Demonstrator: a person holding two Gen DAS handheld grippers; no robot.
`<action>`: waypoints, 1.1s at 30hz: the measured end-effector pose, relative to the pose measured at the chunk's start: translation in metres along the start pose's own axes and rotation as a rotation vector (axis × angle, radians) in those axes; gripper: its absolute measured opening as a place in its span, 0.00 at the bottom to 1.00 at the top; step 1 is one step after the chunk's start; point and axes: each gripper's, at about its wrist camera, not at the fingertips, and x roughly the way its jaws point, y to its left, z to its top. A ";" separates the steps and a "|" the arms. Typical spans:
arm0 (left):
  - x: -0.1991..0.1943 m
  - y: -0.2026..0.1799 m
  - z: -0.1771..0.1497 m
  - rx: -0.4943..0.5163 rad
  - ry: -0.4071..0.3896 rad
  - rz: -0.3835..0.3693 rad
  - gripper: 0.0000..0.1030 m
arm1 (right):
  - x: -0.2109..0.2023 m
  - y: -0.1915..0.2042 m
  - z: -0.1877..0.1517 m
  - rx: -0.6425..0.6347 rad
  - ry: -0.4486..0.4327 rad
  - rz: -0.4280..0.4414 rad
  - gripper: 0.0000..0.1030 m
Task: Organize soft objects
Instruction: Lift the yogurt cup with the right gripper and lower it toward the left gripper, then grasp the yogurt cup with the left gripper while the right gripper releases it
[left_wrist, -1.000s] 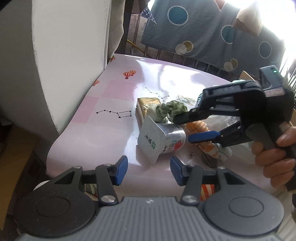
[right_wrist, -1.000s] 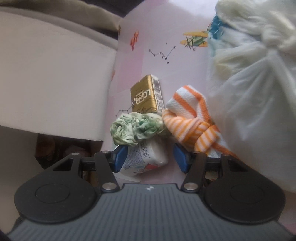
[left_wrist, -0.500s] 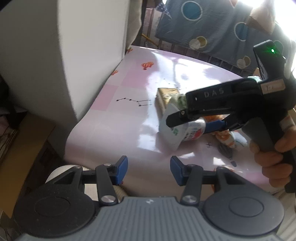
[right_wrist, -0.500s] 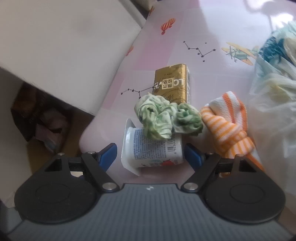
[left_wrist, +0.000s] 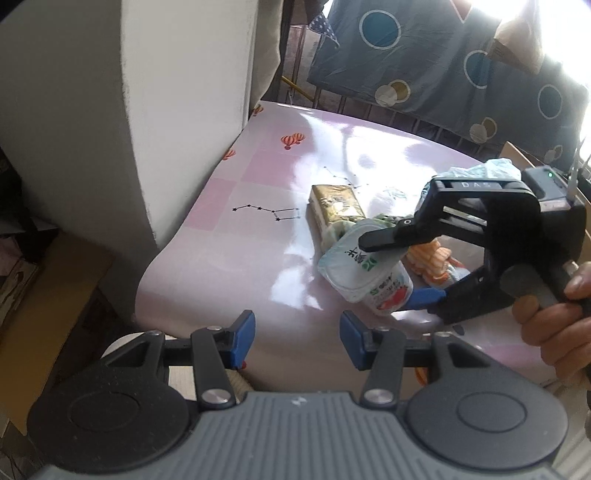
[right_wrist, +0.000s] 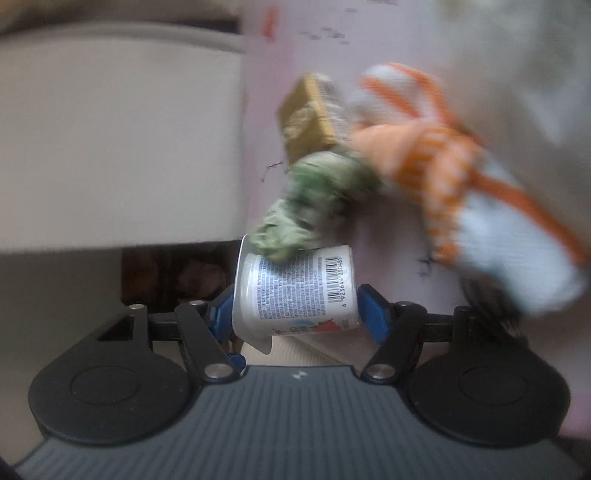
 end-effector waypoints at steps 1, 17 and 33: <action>0.000 -0.002 0.000 0.005 0.001 -0.002 0.50 | -0.003 -0.002 0.000 0.007 -0.008 -0.005 0.66; 0.026 -0.037 0.006 0.148 -0.010 -0.100 0.57 | -0.045 0.003 -0.021 -0.155 -0.215 -0.108 0.53; 0.084 -0.055 0.027 0.173 -0.025 -0.163 0.51 | -0.044 -0.011 -0.015 -0.139 -0.301 0.017 0.27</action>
